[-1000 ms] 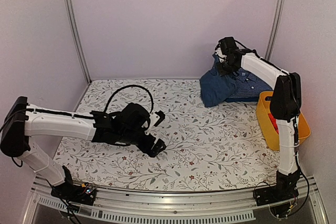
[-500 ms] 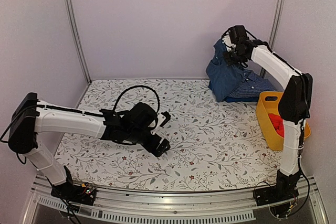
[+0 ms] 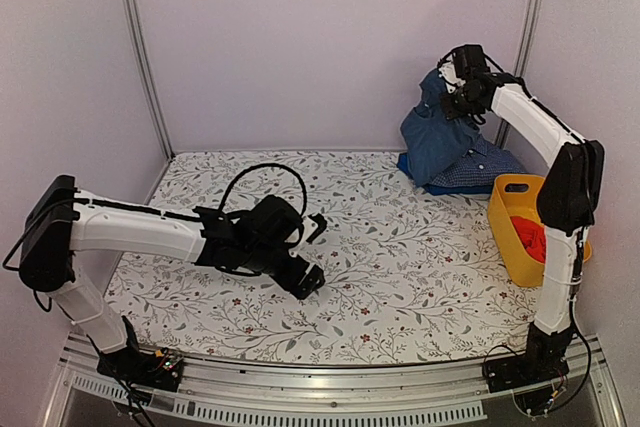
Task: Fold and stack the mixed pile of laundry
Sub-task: Place the square-folded T-shirt at the corner of the board.
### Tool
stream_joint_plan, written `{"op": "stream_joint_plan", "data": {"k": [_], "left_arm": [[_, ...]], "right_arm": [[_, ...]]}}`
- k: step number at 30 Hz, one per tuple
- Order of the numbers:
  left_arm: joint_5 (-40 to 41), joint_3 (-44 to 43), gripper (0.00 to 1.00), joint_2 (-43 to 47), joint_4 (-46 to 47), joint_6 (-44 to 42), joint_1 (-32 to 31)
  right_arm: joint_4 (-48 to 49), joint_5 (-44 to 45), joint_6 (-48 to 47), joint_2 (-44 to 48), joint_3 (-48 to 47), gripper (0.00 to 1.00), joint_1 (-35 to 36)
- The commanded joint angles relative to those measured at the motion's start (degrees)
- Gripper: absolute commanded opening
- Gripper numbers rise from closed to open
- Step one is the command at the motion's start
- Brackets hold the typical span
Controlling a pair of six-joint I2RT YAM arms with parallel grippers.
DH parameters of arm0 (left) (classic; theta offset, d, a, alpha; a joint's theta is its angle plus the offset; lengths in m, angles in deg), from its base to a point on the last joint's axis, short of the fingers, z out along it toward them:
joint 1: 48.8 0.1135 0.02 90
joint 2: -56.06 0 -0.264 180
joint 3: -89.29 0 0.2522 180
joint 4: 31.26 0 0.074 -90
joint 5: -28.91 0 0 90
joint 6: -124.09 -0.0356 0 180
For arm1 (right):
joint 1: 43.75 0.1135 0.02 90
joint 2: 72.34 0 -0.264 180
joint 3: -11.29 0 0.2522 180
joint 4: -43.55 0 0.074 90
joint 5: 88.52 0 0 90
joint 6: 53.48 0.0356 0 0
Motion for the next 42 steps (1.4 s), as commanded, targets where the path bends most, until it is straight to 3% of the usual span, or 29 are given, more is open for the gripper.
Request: {"op": "stream_joint_plan", "data": {"k": [1,17,30,32,35,37,42], "left_arm": [[0.5,-1.9,1.0,-0.7,-1.8,-0.4,0.5],[2.1,-5.3,1.0,-1.9,-9.8,0.7,0.6],[1.4,-10.4,1.0,-6.7,-13.7,0.7,0.9],[1.2,-10.9,1.0,-7.5,-13.7,0.7,1.0],[0.8,-11.9,1.0,-8.5,-13.9,0.9,1.1],[0.6,-12.4,1.0,-8.8,-14.0,1.2,1.1],[0.9,-12.5,1.0,-8.1,-13.7,2.4,2.1]], "right_arm": [[5.7,-2.7,-3.2,-0.9,2.5,0.0,-2.9],[15.5,-13.2,-8.1,-10.2,2.2,0.0,-14.5],[14.6,-25.0,-3.9,-19.0,-4.7,0.06,-23.9],[14.7,-27.1,-2.8,-19.3,-5.1,0.13,-25.3],[14.8,-28.9,-1.0,-19.9,-5.8,0.4,-26.3],[14.8,-30.1,-0.3,-20.1,-5.9,0.51,-26.7],[14.7,-25.8,0.7,-19.5,-5.8,0.64,-26.9]]}}
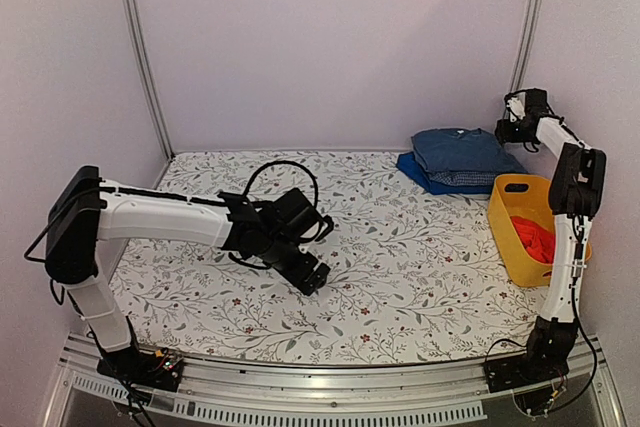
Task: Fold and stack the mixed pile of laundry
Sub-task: Place the square-folded T-shirt at the corner of the board, then reset both arms
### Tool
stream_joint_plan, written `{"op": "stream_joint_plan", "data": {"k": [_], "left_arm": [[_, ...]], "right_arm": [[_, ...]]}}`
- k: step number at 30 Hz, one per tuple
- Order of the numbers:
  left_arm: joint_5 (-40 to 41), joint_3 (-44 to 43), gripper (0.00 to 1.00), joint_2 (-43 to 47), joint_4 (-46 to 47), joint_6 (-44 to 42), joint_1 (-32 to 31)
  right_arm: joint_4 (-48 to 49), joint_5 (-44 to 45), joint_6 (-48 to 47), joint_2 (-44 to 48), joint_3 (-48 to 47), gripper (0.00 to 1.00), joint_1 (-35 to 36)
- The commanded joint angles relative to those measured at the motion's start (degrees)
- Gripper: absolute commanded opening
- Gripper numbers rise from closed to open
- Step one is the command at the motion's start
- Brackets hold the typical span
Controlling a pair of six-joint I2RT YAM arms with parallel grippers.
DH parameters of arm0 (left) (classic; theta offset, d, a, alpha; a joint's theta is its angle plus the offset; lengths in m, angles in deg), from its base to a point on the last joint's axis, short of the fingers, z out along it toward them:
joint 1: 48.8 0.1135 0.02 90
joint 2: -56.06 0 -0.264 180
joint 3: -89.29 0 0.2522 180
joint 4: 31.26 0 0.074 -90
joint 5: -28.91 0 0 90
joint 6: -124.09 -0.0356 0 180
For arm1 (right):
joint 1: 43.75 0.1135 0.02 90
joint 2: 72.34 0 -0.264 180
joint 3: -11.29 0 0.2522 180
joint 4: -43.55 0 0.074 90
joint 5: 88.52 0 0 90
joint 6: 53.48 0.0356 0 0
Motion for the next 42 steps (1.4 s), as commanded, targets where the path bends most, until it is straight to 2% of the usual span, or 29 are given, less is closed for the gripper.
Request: {"op": "stream_joint_plan", "data": {"k": [1,5,10,14,20,23,26,29,32,38,42], "left_arm": [[0.1,-1.2,1.0,0.6,-0.5,1.5,2.0],[0.3,0.5,1.0,2.6,0.0,3.7,3.4],[-1.6,4.2,1.0,10.0,3.9,6.9,7.4],[-5.3,4.7,1.0,16.0,5.6,8.8,15.3],[-12.9,2.9,1.0,22.8,5.7,10.7,30.6],[-16.5,1.1,1.0,24.7,4.6,9.0,37.7],[-16.7,-0.9,1.0,25.8,2.5,5.6,41.1],[-14.7,-2.8,1.0,24.7,-0.3,2.9,41.5],[-15.1,-3.2,1.0,21.7,-2.9,2.8,41.4],[-15.5,4.1,1.0,22.4,1.2,6.1,35.5],[-14.1,9.9,1.0,23.6,3.6,8.3,30.9]], "right_arm": [[0.8,4.6,1.7,-0.6,-1.3,0.67,0.3],[0.6,11.0,2.9,1.9,-0.9,0.76,-0.8],[0.3,3.4,6.6,7.3,1.1,0.78,-1.2],[-2.0,-1.8,10.2,12.0,3.4,0.82,-0.6],[-2.1,-4.7,11.8,22.3,13.2,0.91,3.7],[-7.8,-4.8,12.5,25.3,12.0,0.94,7.1],[-11.2,-6.1,13.5,28.1,13.5,0.95,11.2],[-9.4,-8.8,18.1,32.9,20.7,0.96,16.6],[-4.1,-10.8,22.1,40.1,32.6,0.96,21.0],[4.4,-12.2,29.5,52.4,53.9,0.99,30.3],[9.6,-8.8,34.2,57.3,67.1,0.99,38.3]]}}
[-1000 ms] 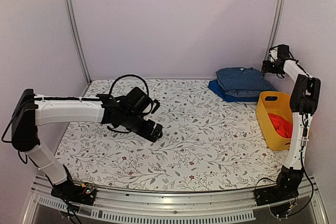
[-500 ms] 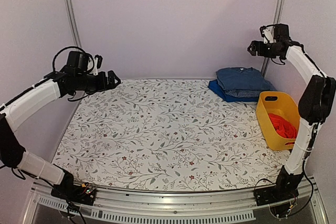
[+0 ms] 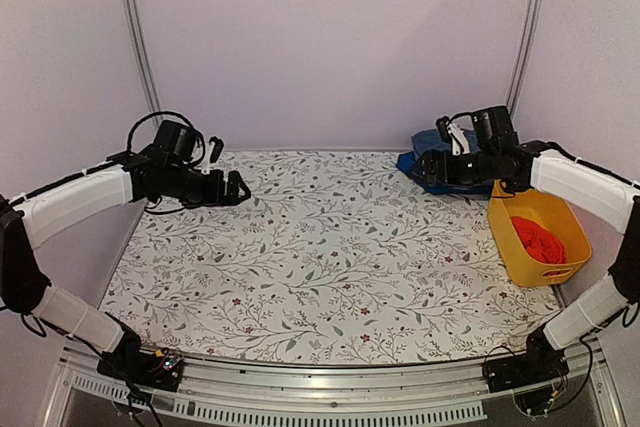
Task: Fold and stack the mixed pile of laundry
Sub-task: Reset both arms
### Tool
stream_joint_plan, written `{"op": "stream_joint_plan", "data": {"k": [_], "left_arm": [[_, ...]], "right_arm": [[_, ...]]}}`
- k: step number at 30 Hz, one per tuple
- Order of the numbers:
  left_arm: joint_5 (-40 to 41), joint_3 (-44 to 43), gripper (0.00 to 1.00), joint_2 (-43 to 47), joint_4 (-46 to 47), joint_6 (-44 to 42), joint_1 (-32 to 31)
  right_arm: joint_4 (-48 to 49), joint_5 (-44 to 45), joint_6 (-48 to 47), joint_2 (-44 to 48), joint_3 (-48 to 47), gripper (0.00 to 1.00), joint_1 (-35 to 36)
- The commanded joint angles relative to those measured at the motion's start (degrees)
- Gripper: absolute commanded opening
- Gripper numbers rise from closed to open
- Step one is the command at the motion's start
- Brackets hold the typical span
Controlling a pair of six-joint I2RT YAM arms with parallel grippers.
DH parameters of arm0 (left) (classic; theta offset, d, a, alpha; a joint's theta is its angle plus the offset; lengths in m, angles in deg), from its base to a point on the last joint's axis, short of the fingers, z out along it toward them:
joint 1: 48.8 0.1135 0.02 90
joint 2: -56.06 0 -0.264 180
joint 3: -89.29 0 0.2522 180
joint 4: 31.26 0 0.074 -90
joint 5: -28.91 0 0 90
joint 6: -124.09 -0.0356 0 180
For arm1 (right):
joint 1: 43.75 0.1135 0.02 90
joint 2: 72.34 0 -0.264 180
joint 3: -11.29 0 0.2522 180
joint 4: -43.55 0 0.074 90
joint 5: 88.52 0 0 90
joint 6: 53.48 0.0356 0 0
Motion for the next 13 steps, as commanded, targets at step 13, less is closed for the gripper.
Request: {"op": "stream_joint_plan", "data": {"k": [13], "left_arm": [[1.5,17.3,0.99,6.6,7.1,6.8,-7.0]], "right_arm": [[16.1,6.2,18.4,13.7,29.2,0.99,18.0]]}}
